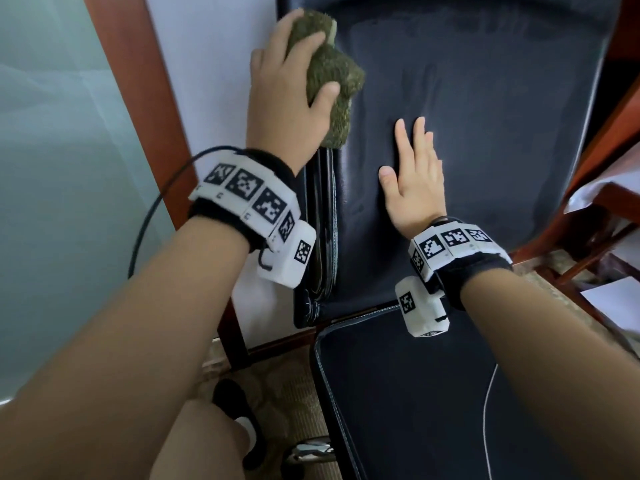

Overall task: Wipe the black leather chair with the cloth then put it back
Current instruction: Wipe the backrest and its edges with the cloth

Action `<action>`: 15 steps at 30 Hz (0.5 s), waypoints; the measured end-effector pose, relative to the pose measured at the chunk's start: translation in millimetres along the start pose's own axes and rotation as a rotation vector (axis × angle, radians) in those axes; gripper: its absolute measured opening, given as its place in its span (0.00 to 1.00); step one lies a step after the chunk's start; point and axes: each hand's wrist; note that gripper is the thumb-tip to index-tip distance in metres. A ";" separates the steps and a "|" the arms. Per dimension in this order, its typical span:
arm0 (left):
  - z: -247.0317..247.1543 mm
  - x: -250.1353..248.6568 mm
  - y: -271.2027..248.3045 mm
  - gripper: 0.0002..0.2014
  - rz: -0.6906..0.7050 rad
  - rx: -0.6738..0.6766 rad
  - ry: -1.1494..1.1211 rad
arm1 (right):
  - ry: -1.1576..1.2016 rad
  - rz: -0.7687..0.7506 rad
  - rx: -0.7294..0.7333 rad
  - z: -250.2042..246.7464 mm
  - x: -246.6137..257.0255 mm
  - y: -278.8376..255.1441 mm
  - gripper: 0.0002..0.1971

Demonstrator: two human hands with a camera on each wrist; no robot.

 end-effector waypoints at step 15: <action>14.4 20.3 -86.5 0.21 -0.012 0.138 -0.066 | -0.027 0.007 0.022 -1.2 -0.2 -1.5 0.29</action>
Point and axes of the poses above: each hand's wrist, its own y-axis towards the middle knuckle, its own z-axis out of the palm, x = y × z, and after that the axes turned 5 degrees about -z, right-handed
